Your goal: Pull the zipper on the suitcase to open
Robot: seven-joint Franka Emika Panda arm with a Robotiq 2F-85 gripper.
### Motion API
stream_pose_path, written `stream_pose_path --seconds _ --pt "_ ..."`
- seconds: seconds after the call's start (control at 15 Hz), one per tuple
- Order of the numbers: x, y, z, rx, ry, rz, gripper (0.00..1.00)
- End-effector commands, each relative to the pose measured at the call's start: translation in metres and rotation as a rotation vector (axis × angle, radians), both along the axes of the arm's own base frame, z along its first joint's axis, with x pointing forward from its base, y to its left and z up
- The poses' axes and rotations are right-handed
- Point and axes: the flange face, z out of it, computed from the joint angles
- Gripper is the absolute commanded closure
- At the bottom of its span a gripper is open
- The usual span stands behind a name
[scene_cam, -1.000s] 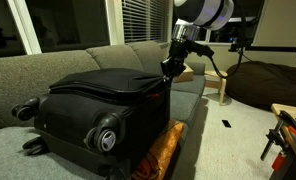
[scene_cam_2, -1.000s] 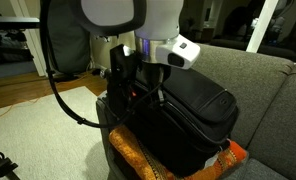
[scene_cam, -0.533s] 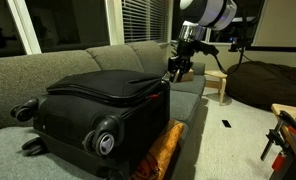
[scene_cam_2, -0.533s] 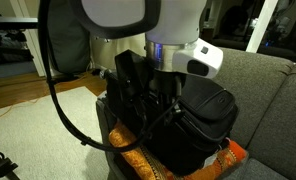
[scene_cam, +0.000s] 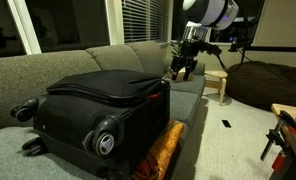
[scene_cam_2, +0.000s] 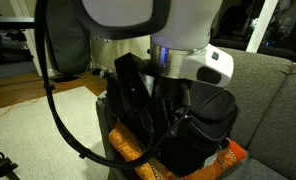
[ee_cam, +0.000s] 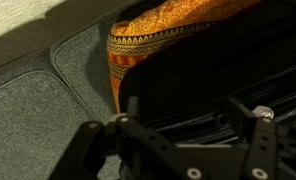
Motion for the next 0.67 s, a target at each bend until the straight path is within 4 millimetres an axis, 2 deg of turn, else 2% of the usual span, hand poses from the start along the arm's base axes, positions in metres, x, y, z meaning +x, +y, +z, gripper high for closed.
stream_pose_path --seconds 0.0,0.47,0.53,0.6 --pt "0.0002 0.0000 0.0005 0.000 0.001 0.000 0.11" --pt "0.0002 0.0001 0.0005 -0.001 0.001 0.002 0.11" --pt "0.0002 0.0001 0.0005 -0.001 0.001 0.002 0.03" --pt "0.0017 0.0015 0.0010 0.003 0.003 0.046 0.02"
